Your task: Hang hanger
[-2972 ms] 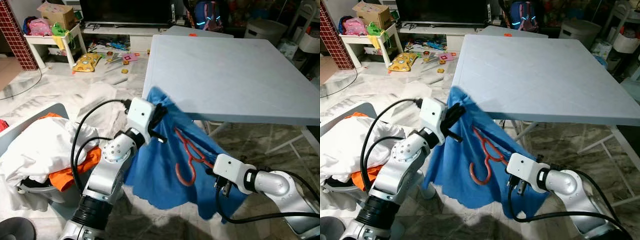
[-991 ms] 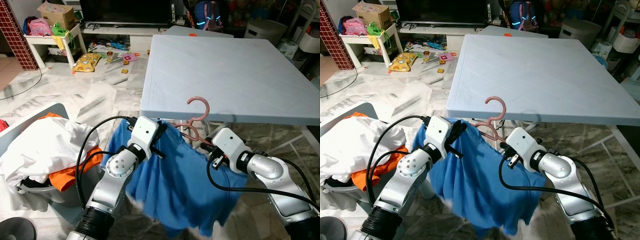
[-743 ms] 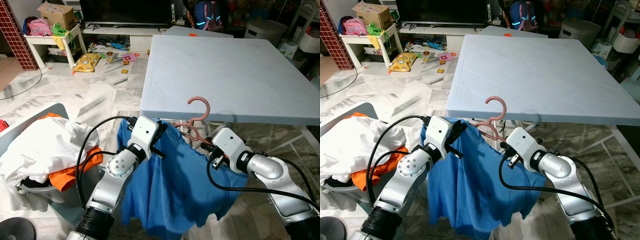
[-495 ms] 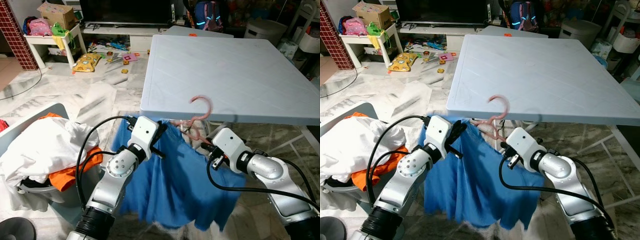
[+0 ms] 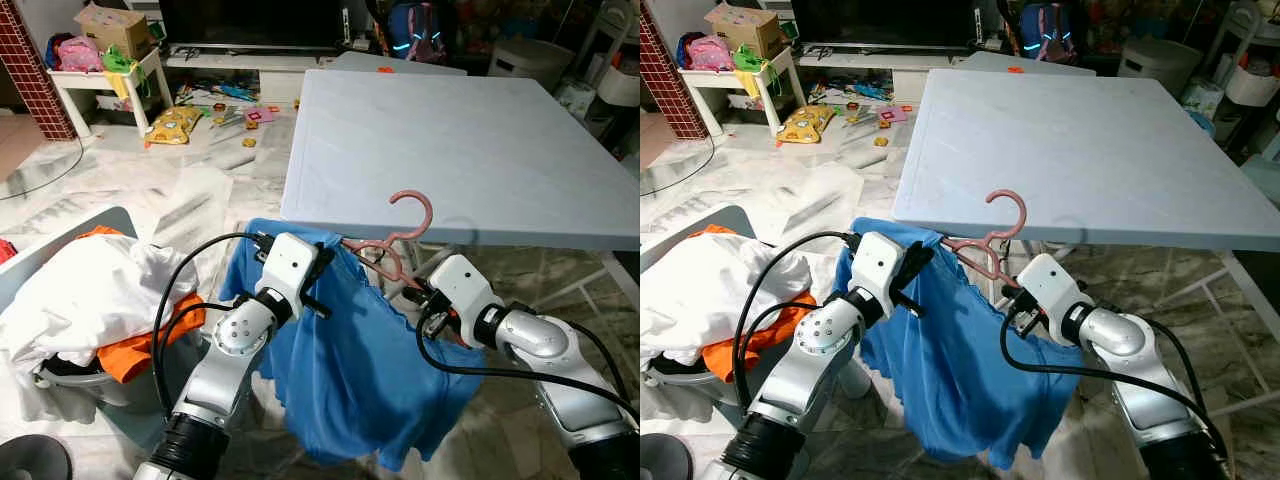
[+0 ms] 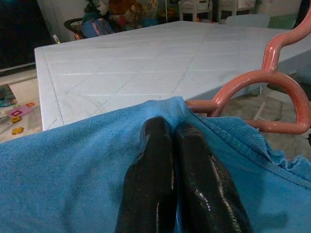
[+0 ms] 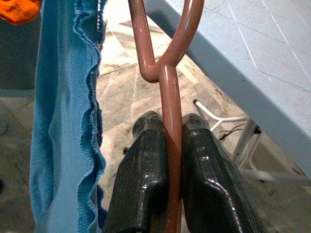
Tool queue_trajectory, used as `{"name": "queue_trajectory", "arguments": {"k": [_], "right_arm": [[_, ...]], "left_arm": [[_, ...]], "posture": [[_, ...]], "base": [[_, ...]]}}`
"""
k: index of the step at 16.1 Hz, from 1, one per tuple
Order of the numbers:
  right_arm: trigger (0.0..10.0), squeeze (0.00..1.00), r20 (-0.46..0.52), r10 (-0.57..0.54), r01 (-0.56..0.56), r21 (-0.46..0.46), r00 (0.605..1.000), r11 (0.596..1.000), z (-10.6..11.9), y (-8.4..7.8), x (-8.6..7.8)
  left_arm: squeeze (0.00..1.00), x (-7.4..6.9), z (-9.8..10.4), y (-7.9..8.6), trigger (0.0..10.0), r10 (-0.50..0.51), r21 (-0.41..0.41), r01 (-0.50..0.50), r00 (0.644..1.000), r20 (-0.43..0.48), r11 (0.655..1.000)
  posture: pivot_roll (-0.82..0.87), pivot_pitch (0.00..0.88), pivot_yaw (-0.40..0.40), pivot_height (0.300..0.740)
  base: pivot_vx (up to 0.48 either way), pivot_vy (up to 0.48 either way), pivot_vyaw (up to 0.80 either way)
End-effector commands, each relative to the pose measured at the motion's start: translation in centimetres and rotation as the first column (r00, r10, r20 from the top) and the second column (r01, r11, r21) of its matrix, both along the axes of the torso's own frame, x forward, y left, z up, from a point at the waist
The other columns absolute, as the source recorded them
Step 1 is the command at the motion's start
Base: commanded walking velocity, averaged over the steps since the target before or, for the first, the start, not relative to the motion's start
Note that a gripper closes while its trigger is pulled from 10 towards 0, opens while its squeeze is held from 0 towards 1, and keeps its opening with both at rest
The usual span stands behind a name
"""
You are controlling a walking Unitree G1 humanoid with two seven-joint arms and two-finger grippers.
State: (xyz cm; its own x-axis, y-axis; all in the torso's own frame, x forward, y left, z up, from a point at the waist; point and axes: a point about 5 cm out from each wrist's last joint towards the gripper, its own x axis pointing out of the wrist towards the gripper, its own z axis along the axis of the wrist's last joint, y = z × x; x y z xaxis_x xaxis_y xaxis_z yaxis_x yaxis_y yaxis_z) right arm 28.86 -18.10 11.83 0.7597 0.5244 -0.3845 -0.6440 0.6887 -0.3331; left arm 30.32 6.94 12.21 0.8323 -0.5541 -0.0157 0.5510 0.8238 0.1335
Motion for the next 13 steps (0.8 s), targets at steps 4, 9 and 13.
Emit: {"name": "queue_trajectory", "arguments": {"k": [4, 9, 13], "right_arm": [[0.0, 0.0, 0.155, -0.102, 0.125, -0.145, 0.983, 0.982, 1.4, -2.6, 1.5], [0.0, 0.0, 0.346, -0.025, 0.147, -0.331, 0.938, 0.932, 3.5, -5.8, 1.6], [0.0, 0.0, 0.362, -0.012, 0.145, -0.341, 0.932, 0.929, 3.4, -6.7, 1.4]], "left_arm": [[1.0, 0.4, 0.8, 0.2, 10.0, 0.045, -0.004, -0.045, 0.998, 0.044, 0.999], [1.0, 1.6, 1.7, 3.0, 10.0, 0.185, 0.004, -0.186, 0.978, 0.094, 0.983], [1.0, 2.3, 2.4, 3.9, 10.0, 0.239, -0.005, -0.241, 0.962, 0.129, 0.971]], "posture": [[-0.18, 0.0, -0.047, 0.74], [-0.18, 0.0, -0.044, 0.74], [-0.19, 0.0, -0.036, 0.74]], "base": [[0.0, 0.0, 0.0], [0.0, 0.0, 0.0], [0.0, 0.0, 0.0]]}}
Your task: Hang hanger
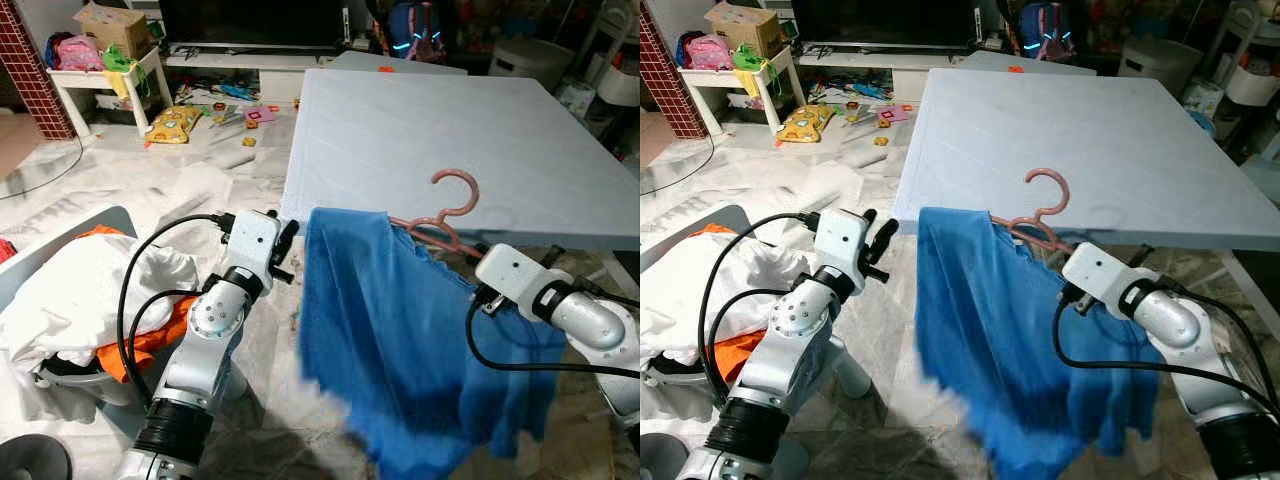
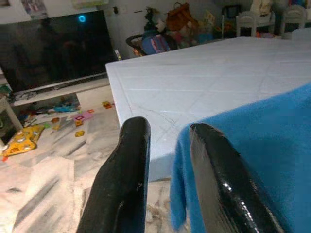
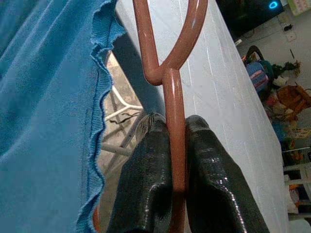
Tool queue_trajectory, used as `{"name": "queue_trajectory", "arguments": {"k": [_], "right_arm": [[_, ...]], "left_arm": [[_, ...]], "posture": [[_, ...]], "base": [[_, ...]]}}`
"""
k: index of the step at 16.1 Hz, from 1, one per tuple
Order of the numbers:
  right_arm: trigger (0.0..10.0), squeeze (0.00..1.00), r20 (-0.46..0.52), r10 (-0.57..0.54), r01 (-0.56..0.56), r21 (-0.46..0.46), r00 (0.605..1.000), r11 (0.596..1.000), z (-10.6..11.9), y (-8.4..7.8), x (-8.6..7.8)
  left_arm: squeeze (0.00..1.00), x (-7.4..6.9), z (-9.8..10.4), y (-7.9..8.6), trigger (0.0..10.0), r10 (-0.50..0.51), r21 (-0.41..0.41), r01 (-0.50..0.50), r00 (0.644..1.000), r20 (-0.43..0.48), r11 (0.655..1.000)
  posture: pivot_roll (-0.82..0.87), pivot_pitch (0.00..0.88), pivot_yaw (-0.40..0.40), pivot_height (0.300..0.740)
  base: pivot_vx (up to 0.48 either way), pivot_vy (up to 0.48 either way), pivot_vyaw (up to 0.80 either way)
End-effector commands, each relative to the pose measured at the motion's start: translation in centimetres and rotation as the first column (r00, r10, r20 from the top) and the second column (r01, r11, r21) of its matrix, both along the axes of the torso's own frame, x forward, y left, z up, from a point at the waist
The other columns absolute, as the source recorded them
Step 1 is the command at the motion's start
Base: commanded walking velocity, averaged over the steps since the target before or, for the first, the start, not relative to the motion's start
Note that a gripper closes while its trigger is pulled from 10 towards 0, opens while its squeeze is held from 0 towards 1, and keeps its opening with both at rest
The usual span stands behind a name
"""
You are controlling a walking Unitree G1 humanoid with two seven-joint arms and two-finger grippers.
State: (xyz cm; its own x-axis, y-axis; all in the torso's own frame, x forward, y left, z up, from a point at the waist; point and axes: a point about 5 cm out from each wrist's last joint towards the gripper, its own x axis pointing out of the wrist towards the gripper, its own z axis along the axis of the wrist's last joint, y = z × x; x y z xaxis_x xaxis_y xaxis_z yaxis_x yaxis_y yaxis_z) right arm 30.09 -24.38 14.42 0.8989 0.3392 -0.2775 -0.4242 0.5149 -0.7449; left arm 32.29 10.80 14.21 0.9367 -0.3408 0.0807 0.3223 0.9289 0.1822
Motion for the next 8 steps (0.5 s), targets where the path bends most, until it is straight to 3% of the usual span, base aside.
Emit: {"name": "queue_trajectory", "arguments": {"k": [1, 4, 6, 8], "right_arm": [[0.0, 0.0, 0.044, 0.002, -0.003, 0.02, 0.999, 1.0, 0.9, -0.2, 0.1], [0.0, 0.0, -0.021, 0.175, -0.174, 0.056, 0.984, 0.983, 1.5, 0.8, -0.8], [0.0, 0.0, -0.067, 0.245, -0.242, 0.048, 0.967, 0.969, 2.0, 0.4, -1.5], [0.0, 0.0, -0.139, 0.284, -0.271, 0.108, 0.949, 0.957, 2.6, -0.7, -1.9]], "left_arm": [[1.0, 0.3, 0.5, 0.1, 10.0, 0.006, 0.01, -0.007, 1.0, 0.025, 1.0], [1.0, 0.4, 0.4, 1.8, 10.0, 0.0, 0.092, -0.002, 1.0, 0.026, 0.996], [1.0, 0.3, 0.0, 3.3, 10.0, -0.002, 0.129, 0.001, 1.0, 0.008, 0.992], [1.0, 0.1, -0.4, 4.4, 10.0, -0.014, 0.155, 0.016, 1.0, -0.015, 0.988]], "posture": [[-0.19, 0.0, -0.034, 0.74], [-0.19, 0.0, -0.031, 0.74], [-0.19, 0.0, -0.03, 0.74], [-0.19, 0.0, -0.03, 0.74]], "base": [[0.0, 0.0, 0.0], [0.0, 0.0, 0.0], [0.0, 0.0, 0.0], [0.0, 0.0, 0.0]]}}
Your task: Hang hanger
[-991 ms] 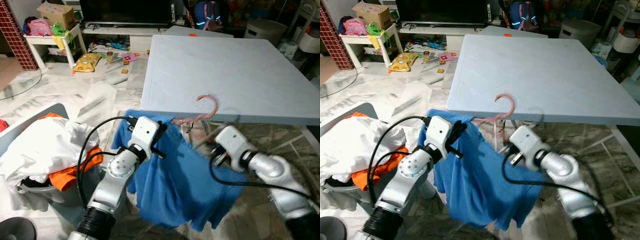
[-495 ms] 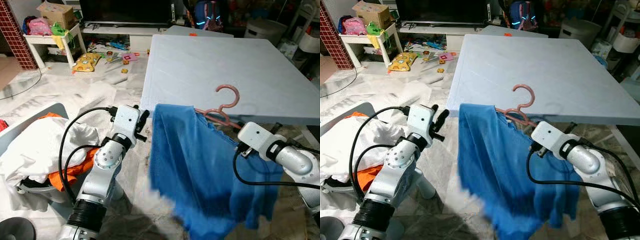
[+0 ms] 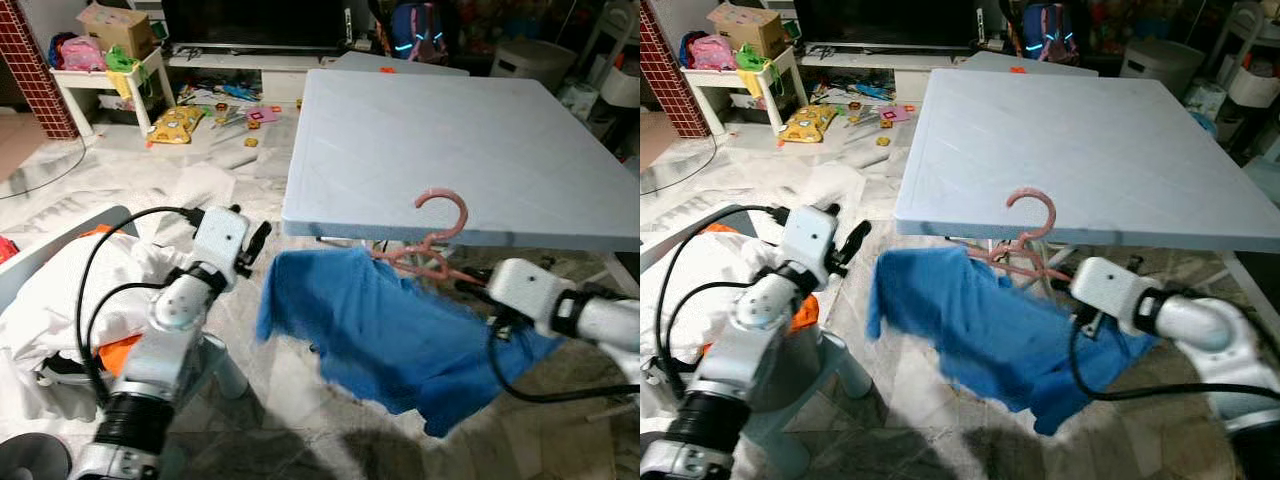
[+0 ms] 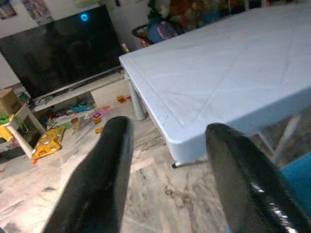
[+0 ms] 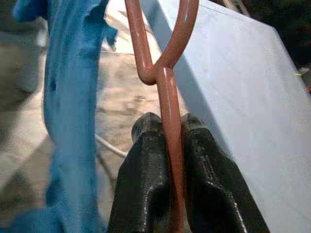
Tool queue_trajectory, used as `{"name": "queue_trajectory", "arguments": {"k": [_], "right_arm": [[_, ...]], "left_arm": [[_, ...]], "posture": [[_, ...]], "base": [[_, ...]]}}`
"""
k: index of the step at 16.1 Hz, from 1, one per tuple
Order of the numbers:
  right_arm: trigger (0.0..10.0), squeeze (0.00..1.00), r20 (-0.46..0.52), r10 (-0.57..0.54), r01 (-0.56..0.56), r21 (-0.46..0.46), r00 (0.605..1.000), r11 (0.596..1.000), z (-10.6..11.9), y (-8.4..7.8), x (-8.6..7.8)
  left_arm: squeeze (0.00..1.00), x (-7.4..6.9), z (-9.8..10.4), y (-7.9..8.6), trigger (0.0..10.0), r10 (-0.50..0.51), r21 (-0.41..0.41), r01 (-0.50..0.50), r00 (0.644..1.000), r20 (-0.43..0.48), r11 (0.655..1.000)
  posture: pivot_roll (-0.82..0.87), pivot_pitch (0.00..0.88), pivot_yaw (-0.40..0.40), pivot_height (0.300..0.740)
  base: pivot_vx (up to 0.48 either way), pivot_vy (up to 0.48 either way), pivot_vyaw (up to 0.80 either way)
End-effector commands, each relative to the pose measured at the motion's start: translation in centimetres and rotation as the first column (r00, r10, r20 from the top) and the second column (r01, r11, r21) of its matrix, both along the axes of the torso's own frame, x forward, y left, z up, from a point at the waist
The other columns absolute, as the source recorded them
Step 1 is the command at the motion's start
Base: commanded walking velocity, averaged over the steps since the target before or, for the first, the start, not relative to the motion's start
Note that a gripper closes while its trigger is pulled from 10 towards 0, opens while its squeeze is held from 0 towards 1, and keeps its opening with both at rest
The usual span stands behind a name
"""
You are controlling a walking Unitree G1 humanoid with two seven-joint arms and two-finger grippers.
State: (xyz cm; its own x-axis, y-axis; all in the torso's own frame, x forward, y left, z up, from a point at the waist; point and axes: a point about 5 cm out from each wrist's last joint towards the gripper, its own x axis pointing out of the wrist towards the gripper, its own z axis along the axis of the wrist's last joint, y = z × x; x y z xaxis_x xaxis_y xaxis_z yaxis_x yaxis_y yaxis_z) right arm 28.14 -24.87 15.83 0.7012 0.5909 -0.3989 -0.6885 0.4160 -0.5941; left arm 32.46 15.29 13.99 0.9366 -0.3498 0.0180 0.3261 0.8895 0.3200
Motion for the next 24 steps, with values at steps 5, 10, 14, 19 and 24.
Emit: {"name": "queue_trajectory", "arguments": {"k": [5, 10, 14, 19, 24], "right_arm": [[0.0, 0.0, 0.074, -0.08, 0.076, 0.053, 0.994, 0.996, 3.7, -2.4, 1.6], [0.0, 0.0, -0.01, 0.017, -0.015, 0.151, 1.0, 0.988, 4.2, -1.5, 1.0], [0.0, 0.0, -0.101, 0.075, -0.053, 0.201, 0.992, 0.978, 4.9, -2.5, -0.3], [0.0, 0.0, -0.146, 0.133, -0.091, 0.264, 0.98, 0.96, 5.3, -2.0, -1.2], [0.0, 0.0, -0.182, 0.145, -0.089, 0.284, 0.973, 0.955, 5.3, -1.9, -1.7]], "left_arm": [[0.0, -1.4, -0.5, -0.7, 10.0, -0.198, -0.102, 0.191, 0.978, -0.067, 0.976], [0.0, -1.4, -1.7, 0.6, 10.0, -0.172, -0.065, 0.166, 0.98, -0.104, 0.984], [0.0, -1.0, -1.8, 0.8, 10.0, -0.176, -0.063, 0.17, 0.978, -0.113, 0.983], [0.0, -1.3, -2.5, -0.5, 0.0, -0.282, -0.169, 0.257, 0.949, -0.14, 0.951], [0.0, -1.6, -2.7, -1.1, 0.0, -0.336, -0.223, 0.303, 0.933, -0.128, 0.927]], "posture": [[-0.19, 0.0, -0.033, 0.74], [-0.19, 0.0, -0.033, 0.74], [-0.2, 0.0, -0.024, 0.74], [-0.21, 0.0, -0.023, 0.74], [-0.21, 0.0, -0.024, 0.74]], "base": [[0.0, 0.0, 0.0], [0.0, 0.0, 0.0], [0.0, 0.0, 0.0], [0.0, 0.0, 0.0], [0.0, 0.0, 0.0]]}}
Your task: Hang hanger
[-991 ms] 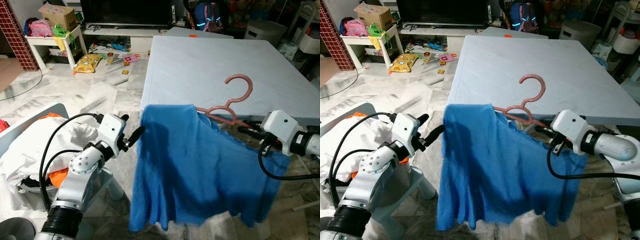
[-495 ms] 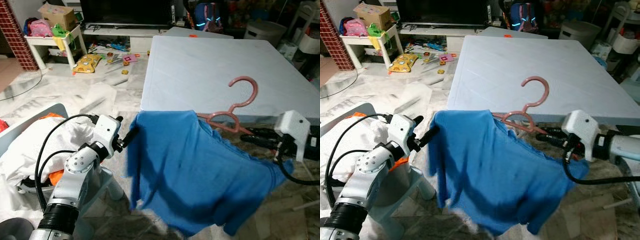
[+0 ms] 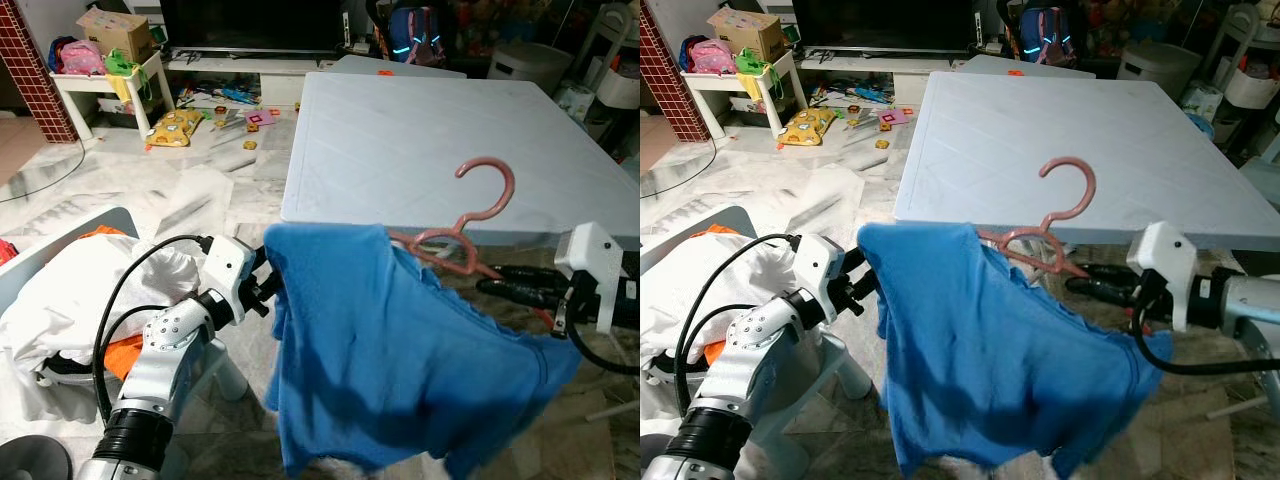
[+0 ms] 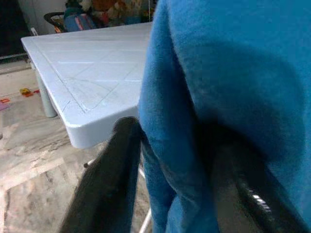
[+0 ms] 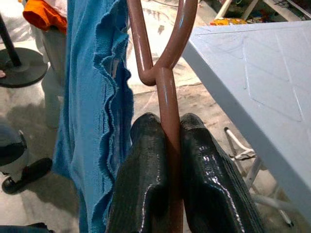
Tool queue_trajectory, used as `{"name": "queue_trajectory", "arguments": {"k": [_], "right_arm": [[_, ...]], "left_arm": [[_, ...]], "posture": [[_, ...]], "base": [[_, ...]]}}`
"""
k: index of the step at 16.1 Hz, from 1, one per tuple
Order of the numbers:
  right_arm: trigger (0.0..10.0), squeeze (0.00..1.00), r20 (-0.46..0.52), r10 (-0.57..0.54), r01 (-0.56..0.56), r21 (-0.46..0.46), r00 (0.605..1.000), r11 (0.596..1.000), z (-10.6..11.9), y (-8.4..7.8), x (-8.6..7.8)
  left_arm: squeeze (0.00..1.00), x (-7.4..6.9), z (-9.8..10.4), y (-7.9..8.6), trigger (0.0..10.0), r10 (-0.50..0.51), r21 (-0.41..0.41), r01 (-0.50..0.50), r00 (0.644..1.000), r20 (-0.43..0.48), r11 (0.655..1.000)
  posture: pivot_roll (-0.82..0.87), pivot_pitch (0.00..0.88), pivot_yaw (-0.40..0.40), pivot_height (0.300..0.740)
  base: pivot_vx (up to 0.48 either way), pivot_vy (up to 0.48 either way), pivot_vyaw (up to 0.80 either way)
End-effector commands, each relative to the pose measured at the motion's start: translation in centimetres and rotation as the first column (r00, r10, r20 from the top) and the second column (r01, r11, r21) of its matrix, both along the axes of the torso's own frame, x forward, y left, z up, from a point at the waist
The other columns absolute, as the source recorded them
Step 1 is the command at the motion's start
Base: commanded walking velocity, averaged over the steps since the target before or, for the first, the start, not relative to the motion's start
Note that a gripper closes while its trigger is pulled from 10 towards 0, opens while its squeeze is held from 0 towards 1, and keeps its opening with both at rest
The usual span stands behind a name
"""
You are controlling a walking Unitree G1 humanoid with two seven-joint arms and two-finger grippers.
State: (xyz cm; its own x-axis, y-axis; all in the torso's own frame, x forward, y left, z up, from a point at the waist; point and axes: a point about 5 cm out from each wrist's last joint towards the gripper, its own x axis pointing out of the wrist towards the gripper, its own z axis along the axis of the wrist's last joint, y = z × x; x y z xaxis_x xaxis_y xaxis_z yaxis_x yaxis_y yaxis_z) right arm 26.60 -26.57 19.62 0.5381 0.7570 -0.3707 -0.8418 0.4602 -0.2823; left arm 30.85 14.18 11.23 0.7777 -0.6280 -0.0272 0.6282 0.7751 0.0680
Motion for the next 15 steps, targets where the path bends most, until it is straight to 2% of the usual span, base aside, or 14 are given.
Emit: {"name": "queue_trajectory", "arguments": {"k": [1, 5, 6, 9, 11, 13, 14, 15], "right_arm": [[0.0, 0.0, 0.044, 0.012, -0.012, 0.006, 0.999, 1.0, 1.3, -0.2, -0.2], [0.0, 0.0, 0.026, 0.006, -0.006, 0.007, 1.0, 1.0, 0.5, 0.1, -0.4], [0.0, 0.0, 0.017, 0.017, -0.017, -0.006, 1.0, 1.0, 0.2, 0.2, -0.6], [0.0, 0.0, 0.012, 0.014, -0.014, -0.019, 1.0, 1.0, 0.0, 0.0, -0.6], [0.0, 0.0, 0.029, -0.009, 0.01, -0.053, 1.0, 0.999, -0.2, -0.4, -0.4], [0.0, 0.0, 0.031, -0.02, 0.021, -0.046, 0.999, 0.999, -0.2, -0.5, -0.3], [0.0, 0.0, 0.042, -0.035, 0.038, -0.072, 0.998, 0.997, -0.4, -0.6, -0.2], [0.0, 0.0, 0.063, -0.077, 0.083, -0.111, 0.995, 0.99, -0.8, -1.0, 0.2]], "left_arm": [[0.0, 0.2, 0.1, 0.2, 0.0, 0.01, -0.012, -0.01, 1.0, 0.005, 1.0], [0.0, 1.1, 0.6, 1.8, 0.0, 0.165, -0.074, -0.163, 0.986, 0.015, 0.984], [0.0, 1.4, 1.0, 2.5, 0.0, 0.232, -0.102, -0.228, 0.972, 0.024, 0.968], [0.0, 1.7, 1.5, 3.4, 0.0, 0.291, -0.132, -0.284, 0.956, 0.037, 0.95], [0.0, 1.9, 1.6, 3.8, 0.0, 0.325, -0.127, -0.318, 0.945, 0.043, 0.94], [0.0, 1.7, 1.4, 4.3, 0.0, 0.354, -0.126, -0.347, 0.934, 0.041, 0.929], [0.0, 1.5, 1.2, 4.8, 0.0, 0.38, -0.123, -0.373, 0.924, 0.039, 0.92], [0.0, 1.2, 1.0, 5.8, 0.0, 0.438, -0.113, -0.432, 0.898, 0.037, 0.895]], "posture": [[-0.21, 0.0, -0.024, 0.74], [-0.21, 0.0, -0.024, 0.74], [-0.21, 0.0, -0.024, 0.74], [-0.21, 0.0, -0.028, 0.74], [-0.21, 0.0, -0.028, 0.74], [-0.2, 0.0, -0.028, 0.74], [-0.2, 0.0, -0.029, 0.74], [-0.2, 0.0, -0.03, 0.74]], "base": [[0.0, 0.0, 0.0], [0.0, 0.0, 0.0], [0.0, 0.0, 0.0], [0.0, 0.0, 0.0], [0.0, 0.0, 0.0], [0.0, 0.0, 0.0], [0.0, 0.0, 0.0], [0.0, 0.0, 0.0]]}}
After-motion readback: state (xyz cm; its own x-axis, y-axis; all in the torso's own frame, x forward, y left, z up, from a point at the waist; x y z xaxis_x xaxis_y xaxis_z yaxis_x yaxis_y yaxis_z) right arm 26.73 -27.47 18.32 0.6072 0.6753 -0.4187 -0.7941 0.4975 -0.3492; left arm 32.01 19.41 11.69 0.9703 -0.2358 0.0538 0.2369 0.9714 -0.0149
